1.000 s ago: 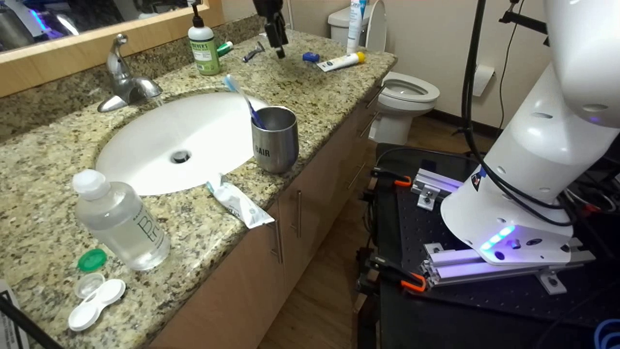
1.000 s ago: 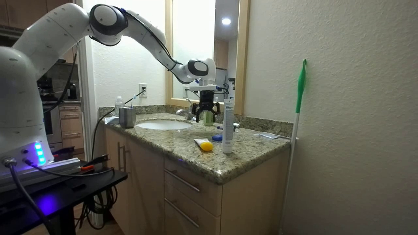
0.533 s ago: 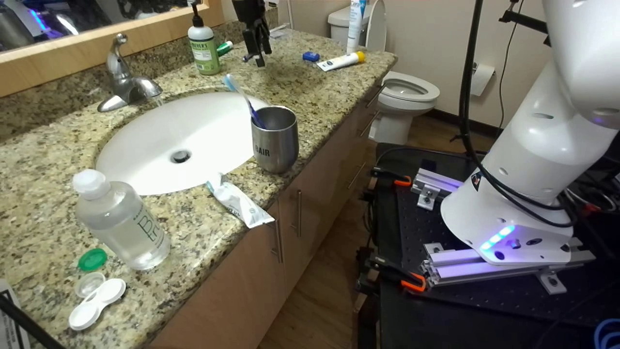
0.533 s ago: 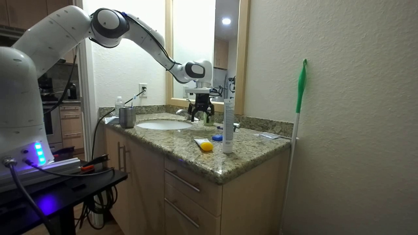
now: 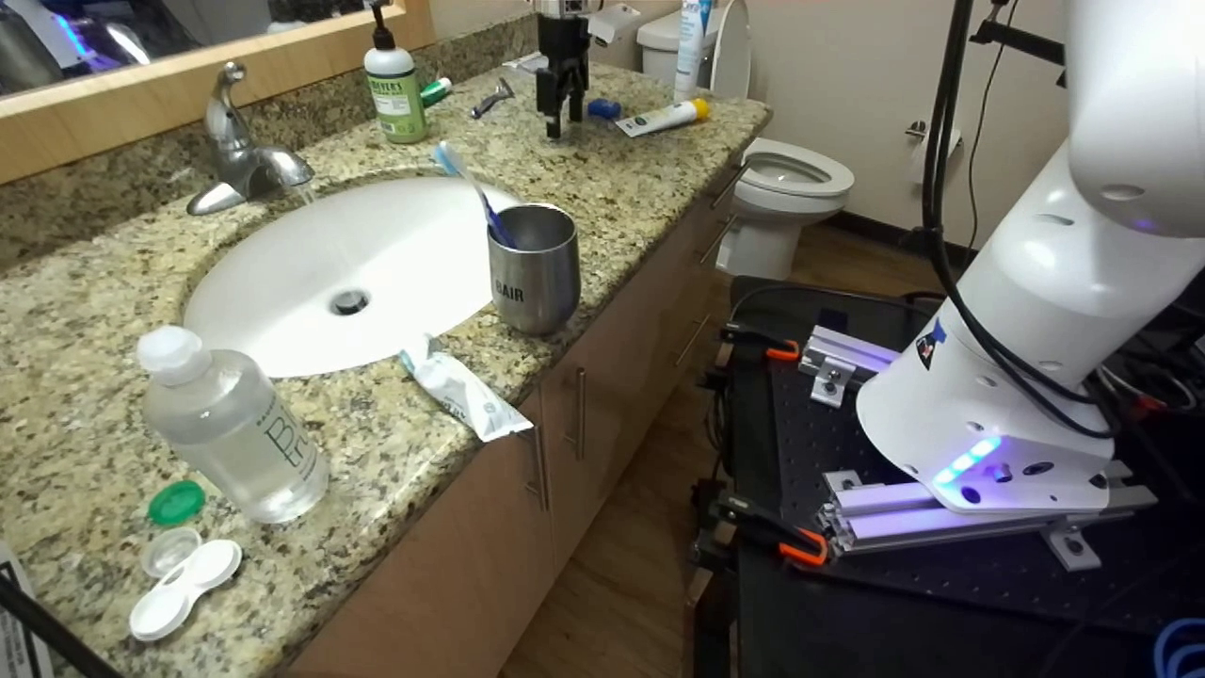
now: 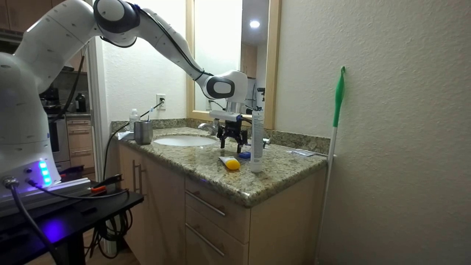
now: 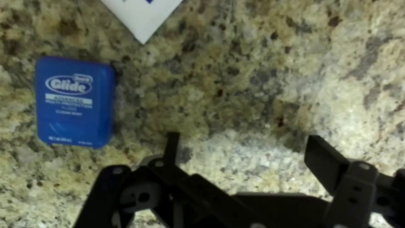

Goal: Move the dental floss from the right to the left side of the counter

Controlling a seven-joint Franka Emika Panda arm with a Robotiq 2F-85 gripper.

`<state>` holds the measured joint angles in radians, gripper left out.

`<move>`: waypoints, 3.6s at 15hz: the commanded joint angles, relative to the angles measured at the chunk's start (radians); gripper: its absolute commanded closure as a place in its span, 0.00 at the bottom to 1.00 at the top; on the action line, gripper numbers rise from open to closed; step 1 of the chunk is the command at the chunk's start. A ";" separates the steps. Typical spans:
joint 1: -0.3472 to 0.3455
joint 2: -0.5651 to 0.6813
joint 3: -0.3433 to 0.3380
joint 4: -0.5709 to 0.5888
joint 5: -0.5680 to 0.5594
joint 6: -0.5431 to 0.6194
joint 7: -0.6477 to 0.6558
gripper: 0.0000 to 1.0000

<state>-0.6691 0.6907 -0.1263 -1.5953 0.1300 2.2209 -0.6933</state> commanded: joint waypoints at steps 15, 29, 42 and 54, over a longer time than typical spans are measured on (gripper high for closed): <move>-0.025 -0.140 -0.045 -0.236 -0.053 0.252 0.149 0.00; -0.072 -0.144 -0.022 -0.146 0.009 0.155 0.084 0.00; -0.108 -0.093 -0.026 -0.105 0.055 0.144 0.192 0.00; -0.107 -0.013 -0.069 -0.007 0.062 0.076 0.455 0.00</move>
<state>-0.7703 0.6346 -0.1800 -1.6704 0.1837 2.3396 -0.3003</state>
